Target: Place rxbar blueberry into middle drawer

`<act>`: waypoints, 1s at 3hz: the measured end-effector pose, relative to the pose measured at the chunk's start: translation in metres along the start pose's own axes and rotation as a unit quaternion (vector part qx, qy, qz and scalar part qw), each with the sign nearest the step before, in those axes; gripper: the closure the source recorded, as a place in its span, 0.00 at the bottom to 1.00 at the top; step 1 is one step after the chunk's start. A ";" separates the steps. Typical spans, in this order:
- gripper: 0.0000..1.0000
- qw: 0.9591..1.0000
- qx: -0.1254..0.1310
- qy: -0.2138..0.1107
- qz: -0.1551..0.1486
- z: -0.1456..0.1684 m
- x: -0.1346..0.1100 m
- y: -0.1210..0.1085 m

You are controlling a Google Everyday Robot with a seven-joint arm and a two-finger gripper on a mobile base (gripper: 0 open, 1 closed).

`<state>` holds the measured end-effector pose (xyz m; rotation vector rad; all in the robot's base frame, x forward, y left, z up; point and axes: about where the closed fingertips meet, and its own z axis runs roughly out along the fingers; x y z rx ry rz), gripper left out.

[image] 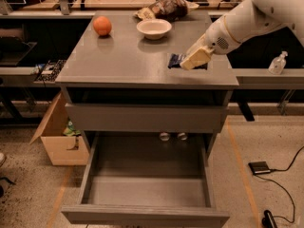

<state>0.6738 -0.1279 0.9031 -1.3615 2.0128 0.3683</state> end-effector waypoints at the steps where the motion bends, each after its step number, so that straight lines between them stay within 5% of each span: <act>1: 1.00 1.000 -0.007 0.012 -0.006 -0.009 0.004 0.019; 3: 1.00 0.993 -0.058 0.103 0.001 0.007 0.043 0.079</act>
Offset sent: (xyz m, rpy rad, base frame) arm -0.0801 0.0034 -0.0340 -0.1592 0.1586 0.0563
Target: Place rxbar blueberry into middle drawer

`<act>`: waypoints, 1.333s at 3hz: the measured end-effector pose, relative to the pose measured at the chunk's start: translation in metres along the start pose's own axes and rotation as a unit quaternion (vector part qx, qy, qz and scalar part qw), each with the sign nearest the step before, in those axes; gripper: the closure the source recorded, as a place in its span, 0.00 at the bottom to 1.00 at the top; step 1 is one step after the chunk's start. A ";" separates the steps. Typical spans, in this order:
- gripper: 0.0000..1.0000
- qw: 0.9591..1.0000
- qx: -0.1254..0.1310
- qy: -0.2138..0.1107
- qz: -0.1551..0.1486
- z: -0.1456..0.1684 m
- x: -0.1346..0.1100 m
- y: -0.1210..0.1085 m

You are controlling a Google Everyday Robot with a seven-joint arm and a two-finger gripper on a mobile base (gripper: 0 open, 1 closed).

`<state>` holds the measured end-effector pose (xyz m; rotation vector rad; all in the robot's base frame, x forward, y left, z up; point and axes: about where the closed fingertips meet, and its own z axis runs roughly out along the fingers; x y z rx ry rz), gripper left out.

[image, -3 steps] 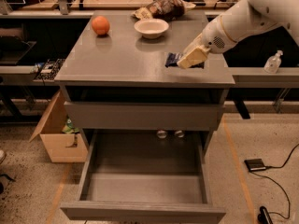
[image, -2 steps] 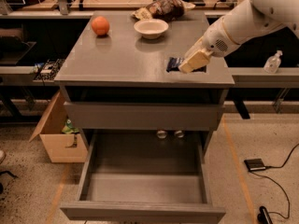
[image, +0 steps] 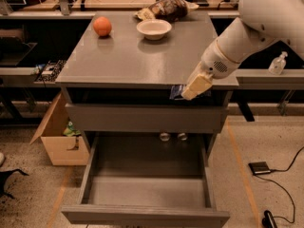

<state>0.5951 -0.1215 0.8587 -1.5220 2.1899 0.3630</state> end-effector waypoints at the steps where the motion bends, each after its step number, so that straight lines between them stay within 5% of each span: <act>1: 1.00 0.999 -0.005 0.028 0.037 0.016 0.031 0.031; 4: 1.00 0.998 -0.022 0.035 0.049 0.036 0.048 0.046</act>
Offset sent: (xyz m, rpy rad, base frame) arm -0.0310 -0.0060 -0.0259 -0.0312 0.0572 -0.0511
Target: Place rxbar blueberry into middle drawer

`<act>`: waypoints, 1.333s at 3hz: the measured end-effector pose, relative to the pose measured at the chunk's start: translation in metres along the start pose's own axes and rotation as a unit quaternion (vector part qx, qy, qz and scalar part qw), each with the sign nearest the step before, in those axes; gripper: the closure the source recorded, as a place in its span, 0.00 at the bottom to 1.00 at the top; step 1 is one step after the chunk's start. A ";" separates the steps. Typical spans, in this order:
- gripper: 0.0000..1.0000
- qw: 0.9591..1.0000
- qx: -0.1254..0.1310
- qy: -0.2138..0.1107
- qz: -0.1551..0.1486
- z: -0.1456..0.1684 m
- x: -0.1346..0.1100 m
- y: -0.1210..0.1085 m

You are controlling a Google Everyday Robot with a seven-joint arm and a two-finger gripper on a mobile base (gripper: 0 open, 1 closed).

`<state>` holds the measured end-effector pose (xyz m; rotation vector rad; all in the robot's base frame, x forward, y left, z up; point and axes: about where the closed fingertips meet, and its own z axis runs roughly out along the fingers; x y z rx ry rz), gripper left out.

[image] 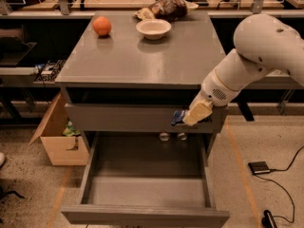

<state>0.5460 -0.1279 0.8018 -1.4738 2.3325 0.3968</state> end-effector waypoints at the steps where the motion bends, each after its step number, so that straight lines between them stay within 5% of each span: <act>1: 1.00 0.999 -0.006 -0.028 0.022 0.025 0.019 0.014; 3: 1.00 0.989 -0.027 -0.127 0.075 0.123 0.065 0.059; 4: 1.00 0.982 -0.008 -0.164 0.097 0.167 0.077 0.059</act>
Offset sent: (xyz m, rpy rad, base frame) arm -0.0608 0.0205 -0.1510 0.3372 -0.0613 -0.1927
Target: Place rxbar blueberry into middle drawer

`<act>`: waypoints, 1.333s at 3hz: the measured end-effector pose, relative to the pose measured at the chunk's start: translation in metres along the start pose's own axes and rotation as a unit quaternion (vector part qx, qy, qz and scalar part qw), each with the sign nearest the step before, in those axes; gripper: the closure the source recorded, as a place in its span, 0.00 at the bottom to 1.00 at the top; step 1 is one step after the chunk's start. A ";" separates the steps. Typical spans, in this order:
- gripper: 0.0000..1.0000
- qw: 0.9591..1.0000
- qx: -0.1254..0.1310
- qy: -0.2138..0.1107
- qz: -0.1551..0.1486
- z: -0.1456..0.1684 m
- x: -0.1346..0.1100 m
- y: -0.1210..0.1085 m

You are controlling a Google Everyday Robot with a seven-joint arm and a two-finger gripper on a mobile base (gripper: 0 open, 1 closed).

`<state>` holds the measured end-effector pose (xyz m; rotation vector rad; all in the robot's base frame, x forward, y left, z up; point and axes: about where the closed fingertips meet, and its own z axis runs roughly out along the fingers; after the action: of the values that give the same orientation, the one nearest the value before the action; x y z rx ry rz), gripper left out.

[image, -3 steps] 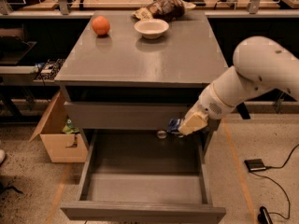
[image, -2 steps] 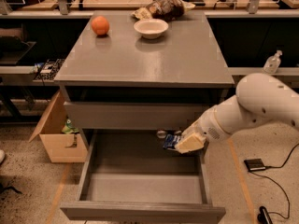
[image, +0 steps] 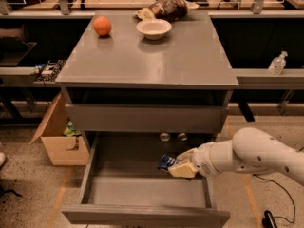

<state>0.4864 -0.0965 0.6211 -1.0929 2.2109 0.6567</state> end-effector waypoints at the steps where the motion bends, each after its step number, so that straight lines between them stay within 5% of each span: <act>1: 1.00 0.999 0.029 -0.023 0.016 0.032 0.016 -0.016; 2: 1.00 0.998 0.043 -0.038 0.032 0.065 0.028 -0.034; 4: 1.00 0.997 0.027 -0.034 0.066 0.136 0.057 -0.052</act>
Offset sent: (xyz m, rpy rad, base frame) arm 0.0524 0.0124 -0.1133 0.0619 -0.0585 -0.1740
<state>0.5388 -0.0675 0.4763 -0.8904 2.2424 0.6756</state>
